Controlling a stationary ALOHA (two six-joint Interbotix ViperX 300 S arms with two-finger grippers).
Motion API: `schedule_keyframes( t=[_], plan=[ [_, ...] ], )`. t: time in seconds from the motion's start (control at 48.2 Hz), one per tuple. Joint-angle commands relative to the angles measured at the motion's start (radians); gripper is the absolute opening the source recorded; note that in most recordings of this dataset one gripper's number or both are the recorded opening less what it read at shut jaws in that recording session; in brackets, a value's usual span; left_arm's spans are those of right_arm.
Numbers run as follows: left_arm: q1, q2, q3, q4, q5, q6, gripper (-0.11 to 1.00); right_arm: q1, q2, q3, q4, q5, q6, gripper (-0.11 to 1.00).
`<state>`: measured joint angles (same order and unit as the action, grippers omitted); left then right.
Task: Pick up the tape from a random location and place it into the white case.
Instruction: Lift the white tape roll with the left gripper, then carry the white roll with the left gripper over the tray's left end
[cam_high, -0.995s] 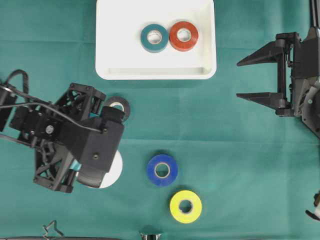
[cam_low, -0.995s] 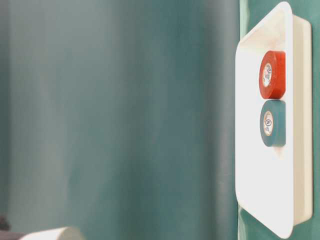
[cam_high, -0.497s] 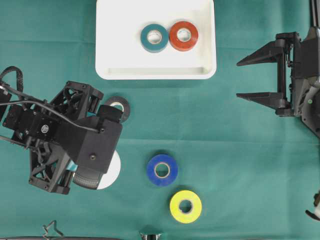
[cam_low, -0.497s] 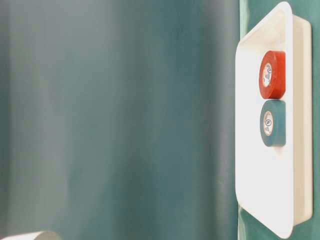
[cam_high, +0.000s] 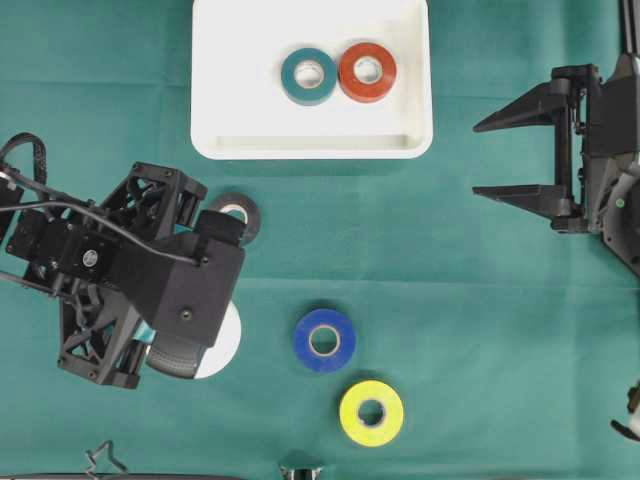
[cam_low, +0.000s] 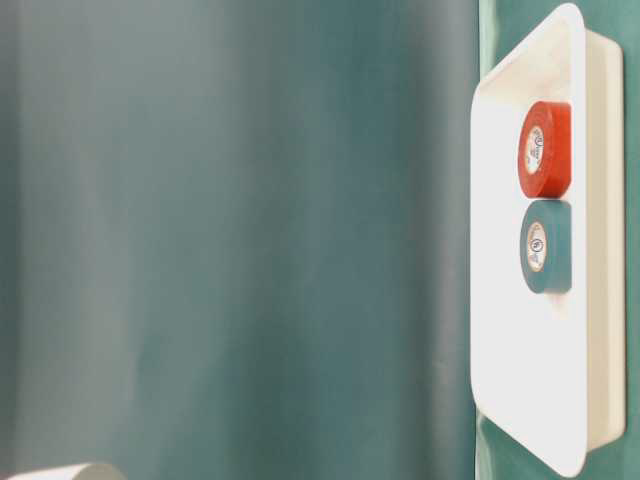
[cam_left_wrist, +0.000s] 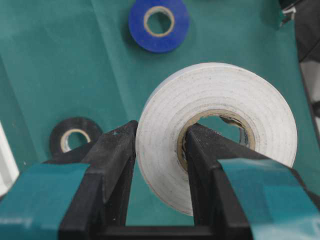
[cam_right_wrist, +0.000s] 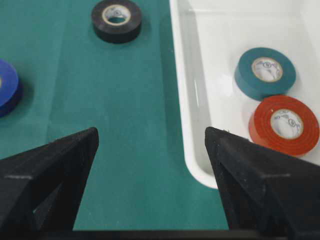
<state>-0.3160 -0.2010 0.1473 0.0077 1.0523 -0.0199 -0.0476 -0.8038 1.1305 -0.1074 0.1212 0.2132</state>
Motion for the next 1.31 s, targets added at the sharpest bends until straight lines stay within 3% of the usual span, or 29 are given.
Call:
schedule_keyframes(
  t=[0.0, 0.269, 0.435, 0.684, 1.098, 1.285],
  plan=[
    [-0.003, -0.025, -0.011, 0.0, -0.005, -0.002, 0.25, 0.002, 0.002, -0.025, -0.002, -0.005, 0.002, 0.85],
    [0.009, -0.018, -0.002, 0.002, -0.018, -0.002, 0.25, 0.002, 0.002, -0.025, -0.002, -0.005, 0.0, 0.85],
    [0.063, -0.012, 0.035, 0.003, -0.044, 0.0, 0.25, 0.002, 0.002, -0.025, -0.002, -0.005, 0.0, 0.85],
    [0.196, -0.008, 0.106, 0.003, -0.107, 0.002, 0.25, 0.003, 0.002, -0.025, -0.002, 0.009, 0.0, 0.85],
    [0.431, 0.029, 0.112, 0.008, -0.164, 0.011, 0.25, 0.0, 0.002, -0.025, -0.011, 0.009, -0.002, 0.85],
    [0.52, 0.04, 0.109, 0.008, -0.187, 0.061, 0.25, -0.002, 0.002, -0.025, -0.011, 0.009, -0.002, 0.85]
  ],
)
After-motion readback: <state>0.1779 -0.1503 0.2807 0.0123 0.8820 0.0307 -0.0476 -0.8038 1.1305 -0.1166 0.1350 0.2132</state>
